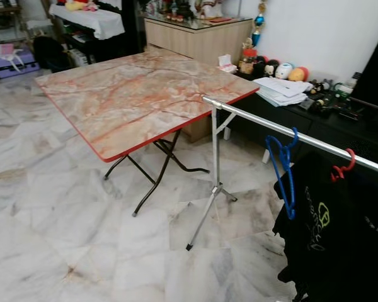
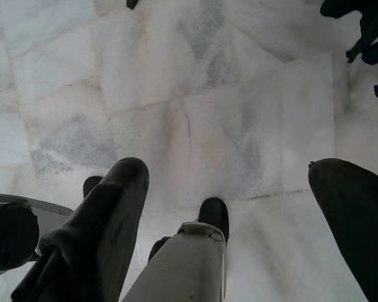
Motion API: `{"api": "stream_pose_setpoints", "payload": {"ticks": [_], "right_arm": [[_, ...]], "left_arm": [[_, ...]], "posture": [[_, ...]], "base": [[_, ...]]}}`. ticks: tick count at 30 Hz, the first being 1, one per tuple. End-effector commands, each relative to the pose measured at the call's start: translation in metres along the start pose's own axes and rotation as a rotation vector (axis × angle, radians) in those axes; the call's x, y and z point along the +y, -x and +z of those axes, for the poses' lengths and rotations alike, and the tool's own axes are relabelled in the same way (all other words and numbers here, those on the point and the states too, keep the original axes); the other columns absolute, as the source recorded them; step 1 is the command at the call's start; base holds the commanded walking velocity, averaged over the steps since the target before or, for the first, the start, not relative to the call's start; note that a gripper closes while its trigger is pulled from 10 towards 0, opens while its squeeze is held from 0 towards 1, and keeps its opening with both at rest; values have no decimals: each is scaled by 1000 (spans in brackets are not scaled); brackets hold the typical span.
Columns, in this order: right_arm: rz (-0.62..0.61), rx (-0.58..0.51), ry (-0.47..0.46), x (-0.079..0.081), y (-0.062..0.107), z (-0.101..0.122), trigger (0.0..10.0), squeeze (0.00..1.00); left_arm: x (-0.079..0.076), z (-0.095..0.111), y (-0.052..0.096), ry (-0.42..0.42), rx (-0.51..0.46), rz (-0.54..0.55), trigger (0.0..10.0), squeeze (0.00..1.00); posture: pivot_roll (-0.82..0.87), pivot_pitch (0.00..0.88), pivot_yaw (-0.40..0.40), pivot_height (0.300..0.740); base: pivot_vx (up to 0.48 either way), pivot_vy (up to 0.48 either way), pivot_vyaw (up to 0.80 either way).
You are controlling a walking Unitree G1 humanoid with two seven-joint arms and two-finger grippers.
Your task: Hang hanger
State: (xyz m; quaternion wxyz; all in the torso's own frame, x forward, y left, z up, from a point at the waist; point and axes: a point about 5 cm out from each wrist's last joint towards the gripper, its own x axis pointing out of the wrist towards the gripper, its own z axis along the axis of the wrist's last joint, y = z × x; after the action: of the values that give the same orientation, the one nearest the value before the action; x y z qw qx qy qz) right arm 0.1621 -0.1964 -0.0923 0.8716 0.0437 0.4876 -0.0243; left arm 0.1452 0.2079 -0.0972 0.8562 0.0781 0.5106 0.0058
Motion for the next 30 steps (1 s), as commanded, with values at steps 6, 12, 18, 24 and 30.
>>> {"api": "stream_pose_setpoints", "payload": {"ticks": [6, 12, 18, 24, 30], "right_arm": [[10, 7, 9, 2, 0, -2, 10000, 0], [10, 13, 12, 2, 0, -4, 10000, 0], [12, 19, 14, 3, 1, -6, 10000, 0], [13, 13, 10, 2, 1, -7, 10000, 0], [12, 4, 7, 2, 1, -5, 10000, 0]], "left_arm": [[2, -3, 1, -11, 9, 12, 10000, 0], [2, -5, 1, -15, 17, 11, 10000, 0], [2, -7, 1, -17, 22, 9, 10000, 0], [2, -8, 1, -10, 17, 10, 10000, 0], [1, -9, 1, 36, 26, 18, 10000, 0]], "posture": [[100, 0, 27, 740], [92, 0, 39, 740], [87, 0, 41, 740], [90, 0, 35, 740], [95, 0, 28, 740]], "base": [[0, -419, -800], [0, -42, -800], [0, 0, -800], [0, 0, -533], [0, 0, 0]]}}
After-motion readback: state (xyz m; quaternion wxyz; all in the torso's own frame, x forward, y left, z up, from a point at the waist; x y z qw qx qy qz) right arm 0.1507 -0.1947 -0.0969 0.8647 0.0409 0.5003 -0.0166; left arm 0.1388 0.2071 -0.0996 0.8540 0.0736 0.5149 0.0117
